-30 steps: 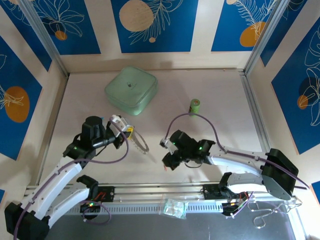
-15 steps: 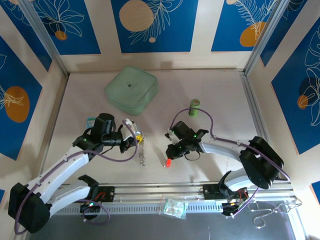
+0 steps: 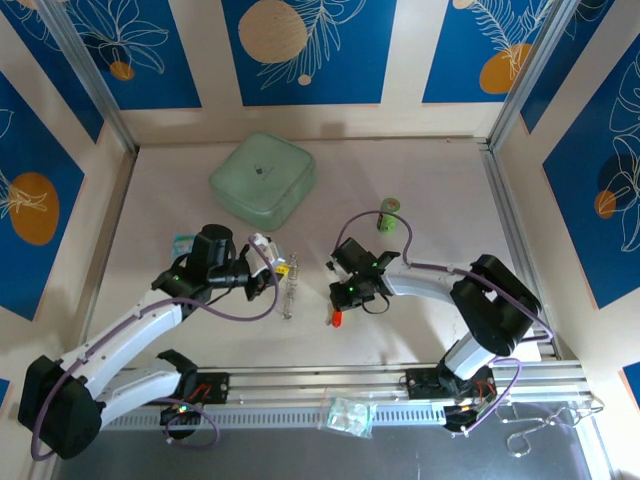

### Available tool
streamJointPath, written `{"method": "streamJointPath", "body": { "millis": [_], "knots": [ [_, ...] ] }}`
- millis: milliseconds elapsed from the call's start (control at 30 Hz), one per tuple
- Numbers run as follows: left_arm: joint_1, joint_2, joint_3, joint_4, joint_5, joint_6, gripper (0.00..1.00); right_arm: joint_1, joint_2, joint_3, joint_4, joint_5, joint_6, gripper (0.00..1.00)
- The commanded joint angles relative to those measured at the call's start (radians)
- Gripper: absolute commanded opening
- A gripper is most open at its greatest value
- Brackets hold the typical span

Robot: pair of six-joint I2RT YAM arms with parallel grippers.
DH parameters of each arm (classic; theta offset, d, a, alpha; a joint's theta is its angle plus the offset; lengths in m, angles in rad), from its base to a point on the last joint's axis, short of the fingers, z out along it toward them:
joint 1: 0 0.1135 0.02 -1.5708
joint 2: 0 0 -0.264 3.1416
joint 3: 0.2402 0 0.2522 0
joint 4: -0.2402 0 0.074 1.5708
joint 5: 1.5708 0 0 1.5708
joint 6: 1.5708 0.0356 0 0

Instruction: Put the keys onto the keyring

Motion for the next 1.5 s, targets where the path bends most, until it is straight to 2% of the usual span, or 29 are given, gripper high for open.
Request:
{"method": "streamJointPath", "body": {
  "millis": [0,167,300,633,967,1467],
  "knots": [
    [-0.010,0.003,-0.014,0.065,0.007,-0.028,0.00,-0.003,0.010,0.024,-0.008,0.020,0.004,0.05],
    [-0.009,0.016,-0.008,0.068,0.006,-0.028,0.00,-0.003,-0.002,0.025,-0.033,0.025,0.002,0.15],
    [-0.009,0.016,-0.009,0.067,0.004,-0.027,0.00,-0.003,-0.018,0.022,-0.054,0.032,0.002,0.19],
    [-0.010,0.018,-0.010,0.053,0.000,-0.022,0.00,-0.002,-0.032,0.032,-0.071,0.022,0.002,0.16],
    [-0.010,0.033,-0.005,0.035,0.003,-0.008,0.00,-0.001,-0.040,0.046,-0.088,0.026,0.000,0.19],
    [-0.010,0.039,0.002,0.010,0.007,0.013,0.00,0.001,-0.034,0.046,-0.094,0.024,-0.004,0.09]
  ]
}}
